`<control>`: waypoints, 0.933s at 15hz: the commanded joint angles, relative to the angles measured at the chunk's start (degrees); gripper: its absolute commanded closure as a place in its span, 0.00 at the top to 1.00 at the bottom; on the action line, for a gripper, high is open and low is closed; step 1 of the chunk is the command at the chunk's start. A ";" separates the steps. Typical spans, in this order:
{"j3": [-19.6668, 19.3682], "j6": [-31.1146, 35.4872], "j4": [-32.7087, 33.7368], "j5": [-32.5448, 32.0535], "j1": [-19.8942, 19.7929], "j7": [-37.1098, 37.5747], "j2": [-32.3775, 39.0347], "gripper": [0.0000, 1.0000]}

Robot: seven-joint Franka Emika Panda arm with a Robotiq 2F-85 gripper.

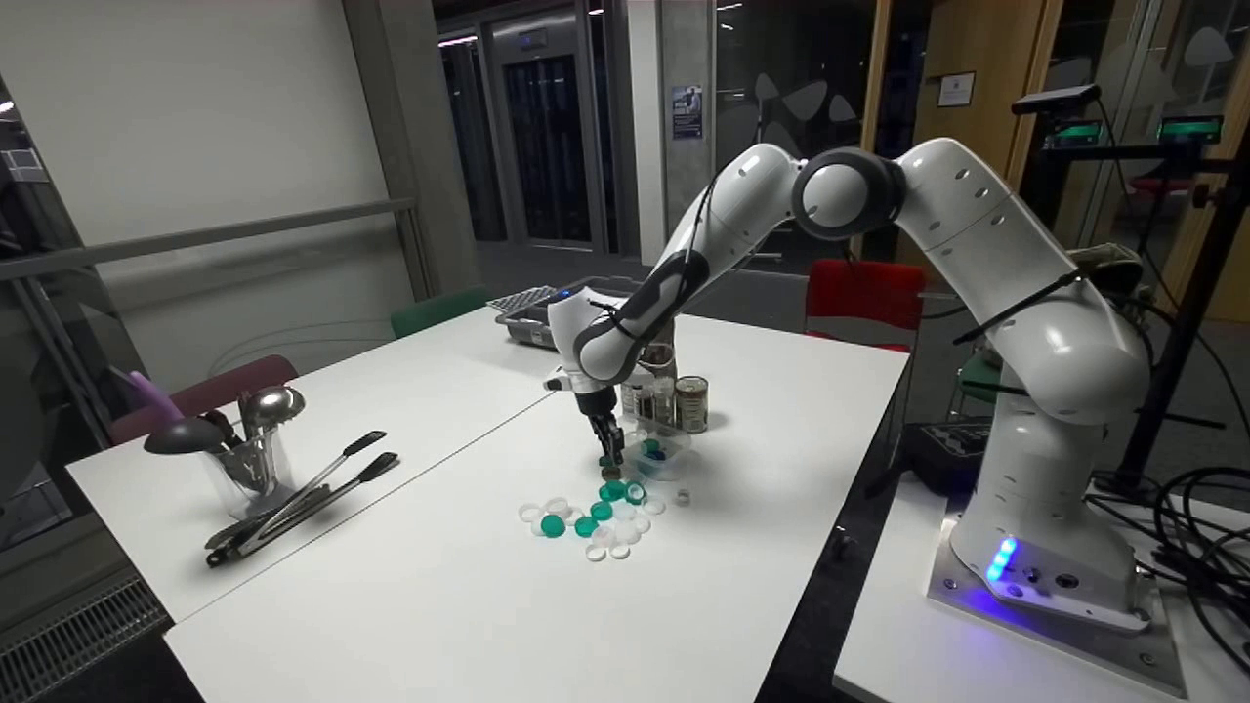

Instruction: Put one blue cap in the transparent bowl

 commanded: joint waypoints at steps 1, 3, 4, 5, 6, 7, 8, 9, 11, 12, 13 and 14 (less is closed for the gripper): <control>-1.50 1.78 -8.32 -2.61 0.69 5.44 -6.26 0.16; -1.56 1.65 -9.67 -3.77 0.67 7.25 -7.18 0.16; -1.48 0.96 -9.82 -4.36 0.70 7.54 -7.33 0.16; -1.40 0.28 -9.73 -5.30 0.82 7.28 -7.29 0.16; -1.29 -0.42 -9.72 -6.39 1.03 6.63 -7.37 0.16; -1.19 -1.54 -9.38 -7.86 1.42 5.17 -7.15 0.16; 0.57 -8.13 -9.97 -6.96 3.74 7.24 -11.72 0.16; 1.19 -11.58 -6.97 -7.12 4.36 6.14 -10.50 0.16; 2.54 -18.66 -2.39 -8.40 6.33 3.60 -10.60 0.16; 2.98 -21.11 -0.81 -9.42 7.36 2.89 -10.97 0.16; 3.43 -23.16 0.17 -10.49 8.44 2.43 -12.13 0.16; 3.77 -24.71 0.94 -11.19 9.32 2.41 -13.10 0.16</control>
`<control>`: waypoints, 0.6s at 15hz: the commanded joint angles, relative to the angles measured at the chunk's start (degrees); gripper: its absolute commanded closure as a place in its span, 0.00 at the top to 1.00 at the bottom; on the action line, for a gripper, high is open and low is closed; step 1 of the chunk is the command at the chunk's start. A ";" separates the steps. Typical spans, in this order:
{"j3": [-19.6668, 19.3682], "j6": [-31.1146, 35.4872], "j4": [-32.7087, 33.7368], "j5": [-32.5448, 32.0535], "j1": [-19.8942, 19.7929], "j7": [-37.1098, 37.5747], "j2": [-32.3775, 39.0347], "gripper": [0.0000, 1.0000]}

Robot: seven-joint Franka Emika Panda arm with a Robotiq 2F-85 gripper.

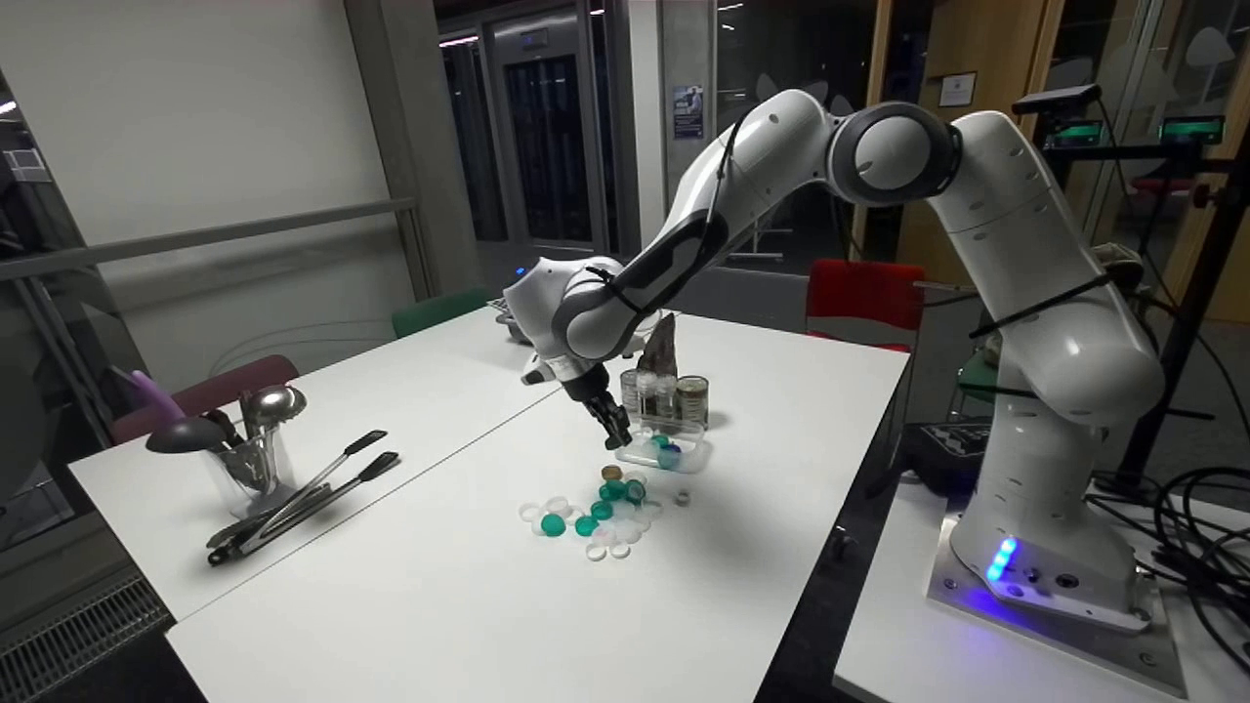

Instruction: Put one blue cap in the transparent bowl

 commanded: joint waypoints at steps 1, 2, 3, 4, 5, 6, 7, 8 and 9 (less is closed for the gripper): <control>0.87 -6.32 2.00 -3.02 2.61 -1.30 -4.23 0.16; 0.96 -6.93 1.49 -2.34 2.60 -0.15 -5.69 0.16; 1.11 -6.87 0.57 -0.91 2.05 0.43 -6.96 0.16; 1.17 -5.81 -1.41 0.20 1.18 0.56 -8.68 0.16; 1.09 -4.88 -2.68 1.17 0.51 1.00 -9.90 0.16; 0.97 -3.54 -4.53 2.08 -0.41 1.16 -11.14 0.16; 0.85 -2.00 -6.60 3.31 -1.64 0.91 -12.30 0.16; 0.56 -1.03 -7.78 4.60 -2.85 0.57 -12.76 0.16; 0.41 0.55 -9.60 5.93 -4.08 0.06 -13.29 0.16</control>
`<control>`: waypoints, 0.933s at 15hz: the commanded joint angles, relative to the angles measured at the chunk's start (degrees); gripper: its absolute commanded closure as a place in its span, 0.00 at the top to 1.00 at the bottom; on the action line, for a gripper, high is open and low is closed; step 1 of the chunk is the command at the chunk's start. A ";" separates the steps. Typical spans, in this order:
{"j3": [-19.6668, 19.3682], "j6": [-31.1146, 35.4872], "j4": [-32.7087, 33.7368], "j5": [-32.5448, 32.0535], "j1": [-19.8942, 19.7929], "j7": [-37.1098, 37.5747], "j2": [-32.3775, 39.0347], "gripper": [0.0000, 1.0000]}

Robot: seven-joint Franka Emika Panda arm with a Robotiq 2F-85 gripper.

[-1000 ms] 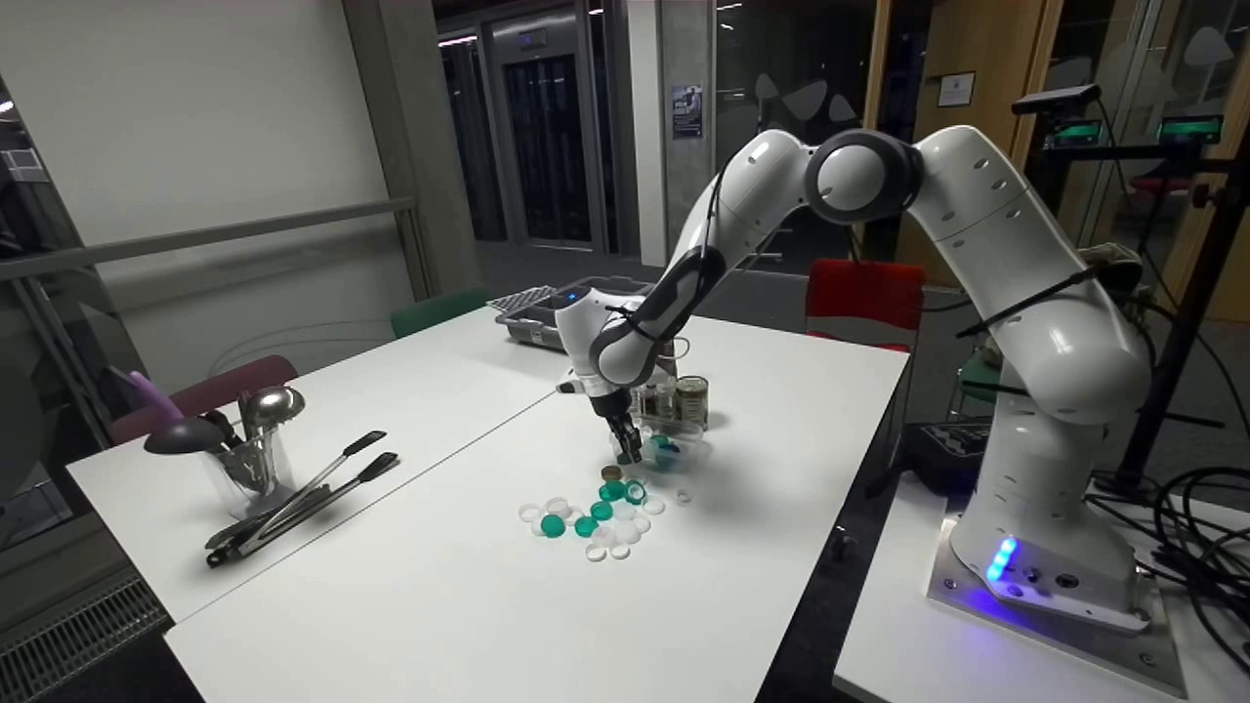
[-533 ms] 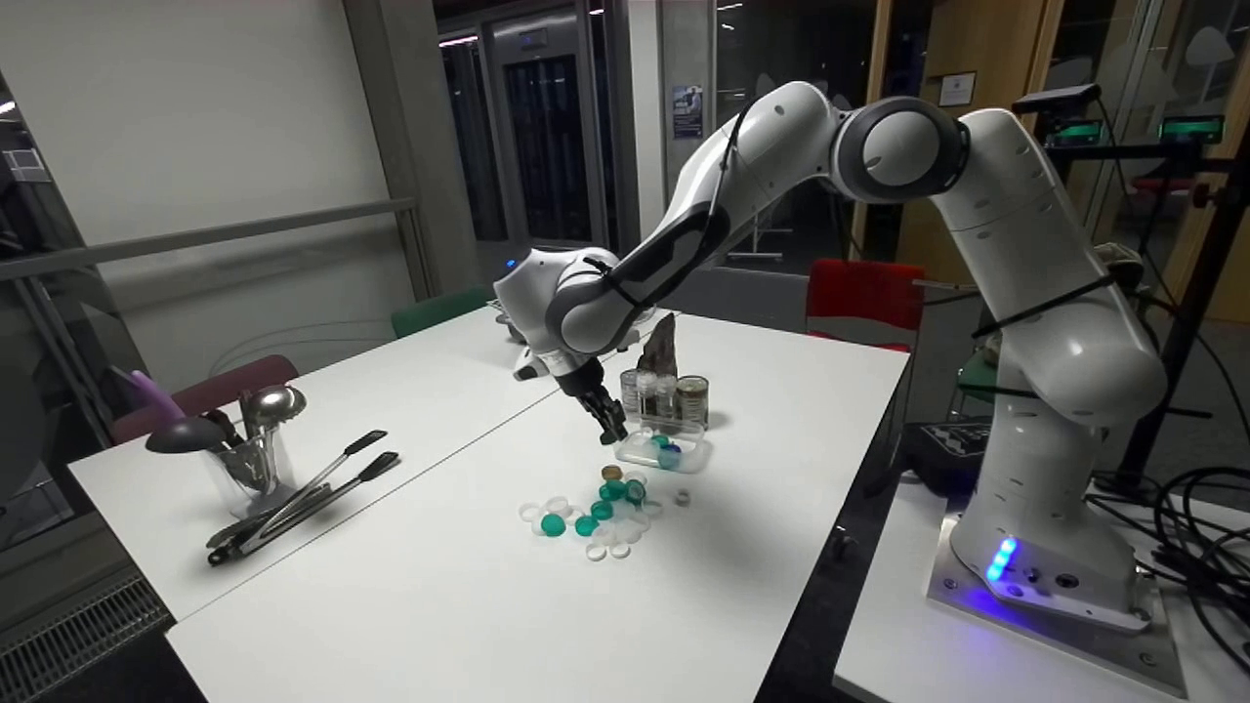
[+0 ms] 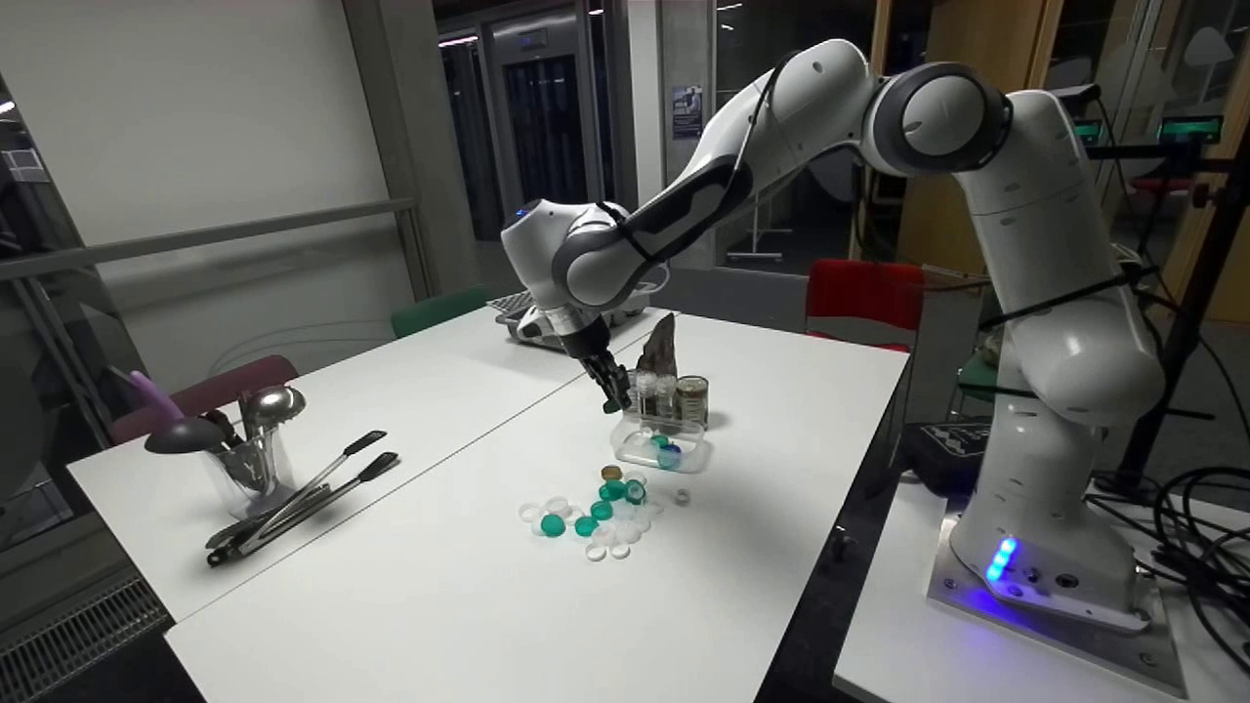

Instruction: Put one blue cap in the transparent bowl

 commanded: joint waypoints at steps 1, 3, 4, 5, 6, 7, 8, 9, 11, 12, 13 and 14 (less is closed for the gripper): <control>-0.46 6.24 -9.02 5.07 -4.92 -0.85 -5.06 0.16; -1.09 10.08 -11.88 7.43 -7.38 -2.42 -4.99 0.16; -1.43 11.75 -13.13 8.51 -8.40 -2.70 -4.87 0.16; -1.56 13.30 -14.88 9.51 -9.03 -2.57 -5.14 0.16; -1.89 14.88 -15.95 9.95 -9.65 -2.48 -4.86 0.16; -2.38 16.01 -16.28 10.27 -10.33 -2.46 -4.27 0.16; -2.66 17.21 -17.02 10.40 -10.73 -2.35 -4.08 0.16; -2.94 18.25 -17.78 10.30 -10.84 -1.65 -4.00 0.16; -3.35 19.77 -19.28 10.30 -10.75 0.54 -4.36 0.16; -3.55 20.44 -19.87 10.20 -10.48 1.75 -4.47 0.16; -3.63 20.57 -20.06 10.13 -10.35 2.68 -4.37 0.16; -3.59 20.69 -20.12 10.15 -10.24 3.65 -4.17 0.16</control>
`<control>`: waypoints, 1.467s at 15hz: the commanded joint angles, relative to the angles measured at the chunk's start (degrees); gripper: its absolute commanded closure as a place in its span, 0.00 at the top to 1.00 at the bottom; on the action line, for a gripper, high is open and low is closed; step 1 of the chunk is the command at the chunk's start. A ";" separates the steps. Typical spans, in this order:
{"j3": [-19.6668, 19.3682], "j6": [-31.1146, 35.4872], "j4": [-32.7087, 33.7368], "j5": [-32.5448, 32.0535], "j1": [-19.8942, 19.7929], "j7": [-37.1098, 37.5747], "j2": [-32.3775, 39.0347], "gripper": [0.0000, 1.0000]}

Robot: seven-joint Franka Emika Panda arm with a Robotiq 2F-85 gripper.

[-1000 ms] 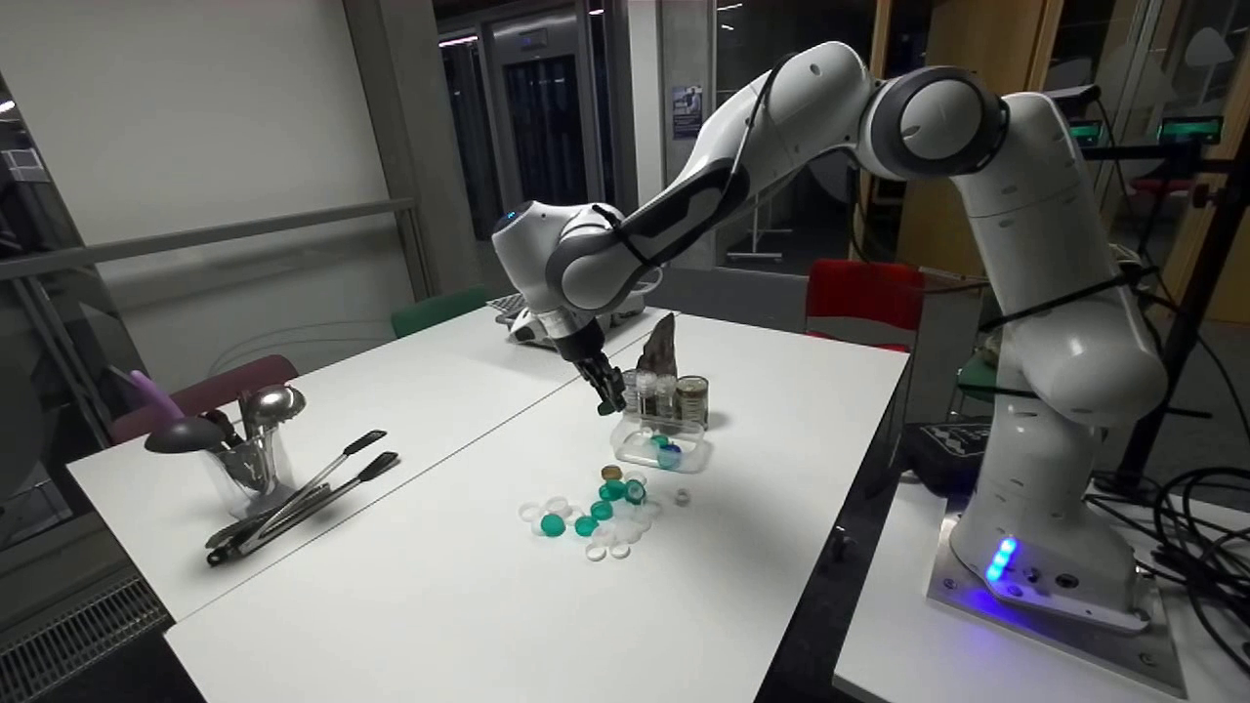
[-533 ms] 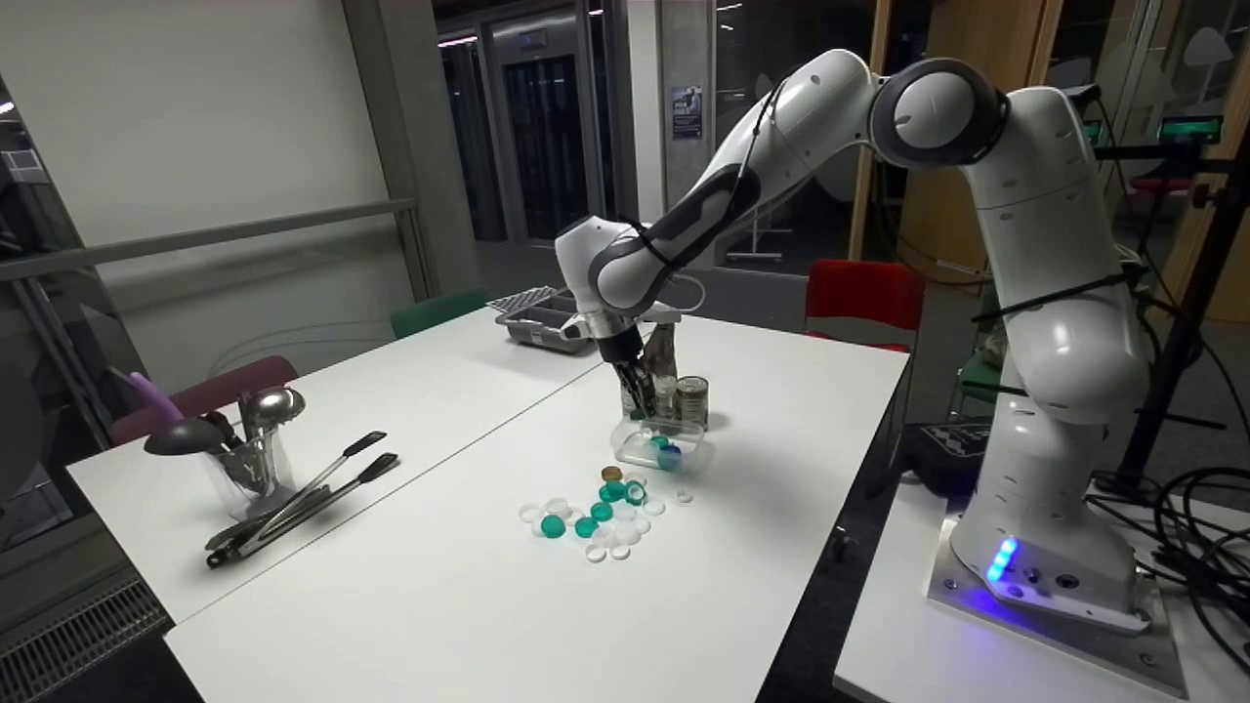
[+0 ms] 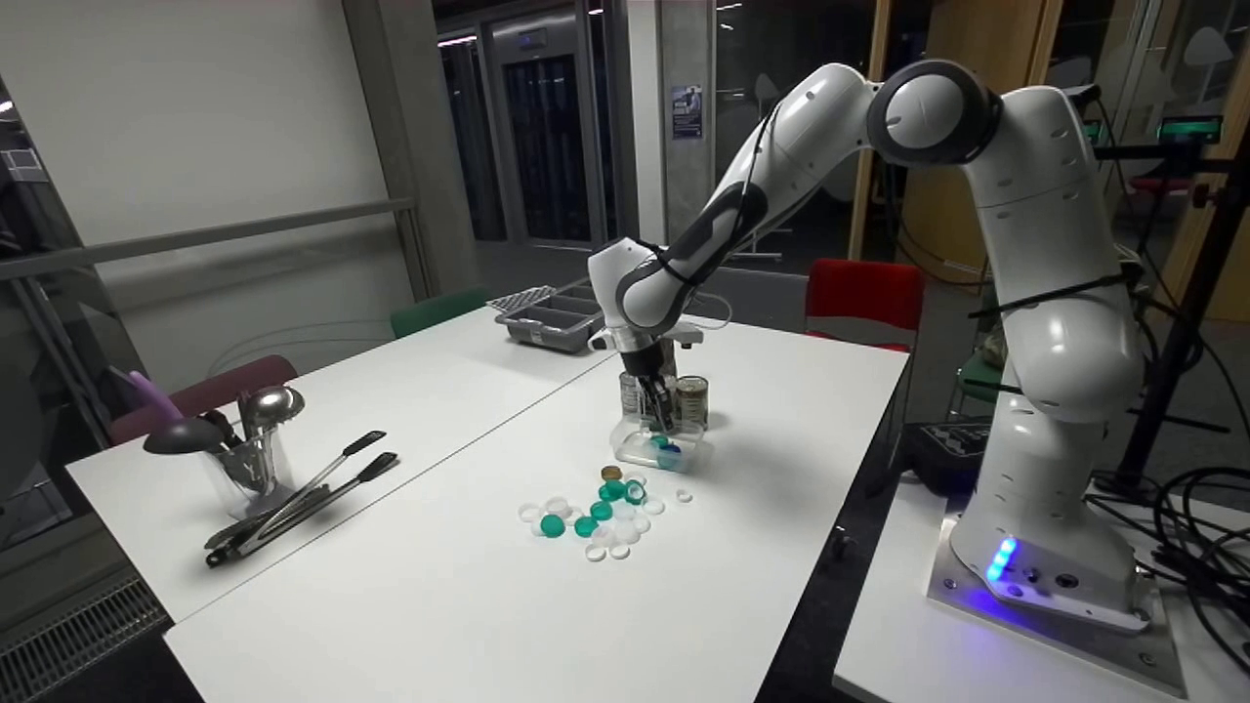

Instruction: Put one blue cap in the transparent bowl

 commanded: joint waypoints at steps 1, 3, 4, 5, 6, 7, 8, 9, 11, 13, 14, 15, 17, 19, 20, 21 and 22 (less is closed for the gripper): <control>-0.15 2.20 -3.12 1.15 0.22 3.89 -1.94 0.16; -1.04 0.78 -0.48 1.45 -0.85 4.92 -0.08 0.16; -1.40 0.61 -0.10 1.83 -1.12 5.99 0.27 0.16; -1.84 0.45 0.35 2.42 -1.27 7.49 0.72 0.16; -2.36 0.10 0.91 2.64 -1.40 8.64 1.19 0.16; -2.76 -0.11 1.31 2.79 -1.64 9.45 1.58 0.16; -2.96 -0.36 1.69 2.81 -1.71 10.42 2.03 0.16; -3.26 -0.94 2.41 2.66 -1.61 11.61 2.64 0.16; -3.42 -1.22 3.14 2.50 -1.52 13.43 3.34 0.16; -3.40 -1.63 3.89 2.47 -1.33 15.07 3.90 0.66; -3.37 -1.74 4.13 2.43 -1.25 15.71 4.02 0.65; -3.34 -1.91 4.44 2.39 -1.09 16.45 4.12 0.67; -3.28 -2.29 5.10 2.34 -0.78 17.86 4.46 0.82; -3.26 -2.65 5.37 2.26 -0.30 19.64 4.35 0.95; -3.24 -2.87 5.32 2.18 0.07 20.60 4.08 1.00; -2.92 -2.96 4.84 2.01 0.43 20.72 3.50 1.00; -2.56 -3.37 4.41 1.88 0.86 21.05 2.89 1.00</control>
